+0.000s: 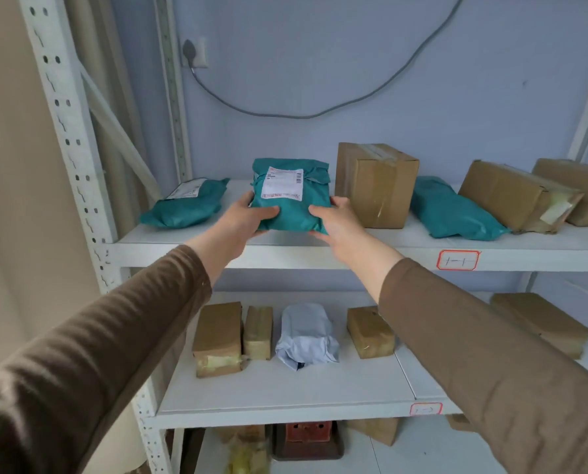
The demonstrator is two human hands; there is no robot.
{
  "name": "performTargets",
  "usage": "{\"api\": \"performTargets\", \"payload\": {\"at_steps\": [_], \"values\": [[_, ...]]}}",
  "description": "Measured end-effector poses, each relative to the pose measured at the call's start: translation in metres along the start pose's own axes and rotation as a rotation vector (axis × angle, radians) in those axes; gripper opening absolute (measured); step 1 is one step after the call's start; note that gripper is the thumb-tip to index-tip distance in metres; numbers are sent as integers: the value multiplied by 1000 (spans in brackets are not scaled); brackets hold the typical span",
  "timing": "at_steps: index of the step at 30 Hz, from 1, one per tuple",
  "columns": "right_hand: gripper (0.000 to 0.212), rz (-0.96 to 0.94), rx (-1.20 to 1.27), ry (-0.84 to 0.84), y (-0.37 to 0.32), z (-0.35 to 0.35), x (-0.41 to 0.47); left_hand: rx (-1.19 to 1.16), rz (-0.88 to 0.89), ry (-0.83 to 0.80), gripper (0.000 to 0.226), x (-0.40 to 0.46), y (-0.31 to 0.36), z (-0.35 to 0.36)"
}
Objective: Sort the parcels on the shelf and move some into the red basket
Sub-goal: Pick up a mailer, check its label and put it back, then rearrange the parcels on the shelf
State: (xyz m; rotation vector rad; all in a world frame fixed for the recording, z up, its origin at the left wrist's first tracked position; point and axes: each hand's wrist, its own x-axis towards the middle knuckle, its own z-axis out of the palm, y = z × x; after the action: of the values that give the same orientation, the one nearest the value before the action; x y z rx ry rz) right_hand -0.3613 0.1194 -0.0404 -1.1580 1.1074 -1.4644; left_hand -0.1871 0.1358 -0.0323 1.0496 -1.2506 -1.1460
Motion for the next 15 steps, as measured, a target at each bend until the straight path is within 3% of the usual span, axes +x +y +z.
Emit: {"api": "performTargets", "payload": {"at_steps": [6, 11, 13, 15], "values": [[32, 49, -40, -91, 11, 28, 47, 136, -19, 113, 49, 66, -13, -17], [32, 60, -219, -121, 13, 33, 56, 326, -27, 145, 54, 91, -24, -26], [28, -32, -382, -120, 13, 28, 52, 538, 11, 171, 59, 93, -21, -26], [44, -220, -569, -74, 12, 17, 53, 783, 149, 219, 70, 98, -14, -26]]}}
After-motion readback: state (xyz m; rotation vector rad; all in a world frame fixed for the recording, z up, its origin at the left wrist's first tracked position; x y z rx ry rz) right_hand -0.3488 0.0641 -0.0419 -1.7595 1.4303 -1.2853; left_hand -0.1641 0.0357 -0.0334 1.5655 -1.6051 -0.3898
